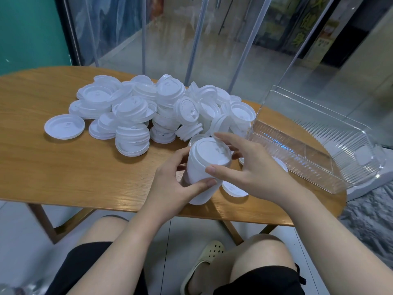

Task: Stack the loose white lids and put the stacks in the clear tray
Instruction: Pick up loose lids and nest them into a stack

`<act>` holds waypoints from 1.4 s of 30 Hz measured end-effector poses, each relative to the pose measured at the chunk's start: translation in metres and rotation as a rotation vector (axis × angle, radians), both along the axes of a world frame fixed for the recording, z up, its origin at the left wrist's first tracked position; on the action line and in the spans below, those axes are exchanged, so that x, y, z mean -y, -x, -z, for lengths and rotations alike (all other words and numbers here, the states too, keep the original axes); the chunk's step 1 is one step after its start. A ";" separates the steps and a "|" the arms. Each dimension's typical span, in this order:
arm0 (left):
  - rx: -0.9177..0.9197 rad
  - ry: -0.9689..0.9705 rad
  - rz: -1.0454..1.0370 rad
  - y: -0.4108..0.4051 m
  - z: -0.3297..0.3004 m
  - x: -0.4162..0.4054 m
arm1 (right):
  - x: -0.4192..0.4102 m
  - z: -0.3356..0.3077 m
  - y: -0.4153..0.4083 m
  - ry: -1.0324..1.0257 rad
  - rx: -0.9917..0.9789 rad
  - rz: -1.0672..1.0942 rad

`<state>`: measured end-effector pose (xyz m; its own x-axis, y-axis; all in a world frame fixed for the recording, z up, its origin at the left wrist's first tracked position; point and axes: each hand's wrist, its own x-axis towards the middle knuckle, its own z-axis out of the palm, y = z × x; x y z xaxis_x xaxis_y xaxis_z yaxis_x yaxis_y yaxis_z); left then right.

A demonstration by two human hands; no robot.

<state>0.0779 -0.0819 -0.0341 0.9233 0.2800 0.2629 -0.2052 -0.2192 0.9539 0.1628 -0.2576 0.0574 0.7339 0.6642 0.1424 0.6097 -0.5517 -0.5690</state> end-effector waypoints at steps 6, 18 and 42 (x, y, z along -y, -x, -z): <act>-0.020 -0.007 -0.002 0.001 0.001 -0.002 | 0.039 0.014 -0.015 -0.085 -0.004 0.089; -0.017 0.010 0.001 0.001 0.002 -0.001 | 0.084 0.099 -0.024 0.164 0.056 0.129; -0.020 0.031 0.019 0.000 0.004 -0.003 | 0.073 0.091 -0.021 -0.084 -0.260 0.365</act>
<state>0.0778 -0.0786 -0.0381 0.9335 0.2704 0.2356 -0.1893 -0.1863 0.9641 0.1843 -0.3307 -0.0335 0.9361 0.3499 -0.0355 0.2150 -0.6492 -0.7296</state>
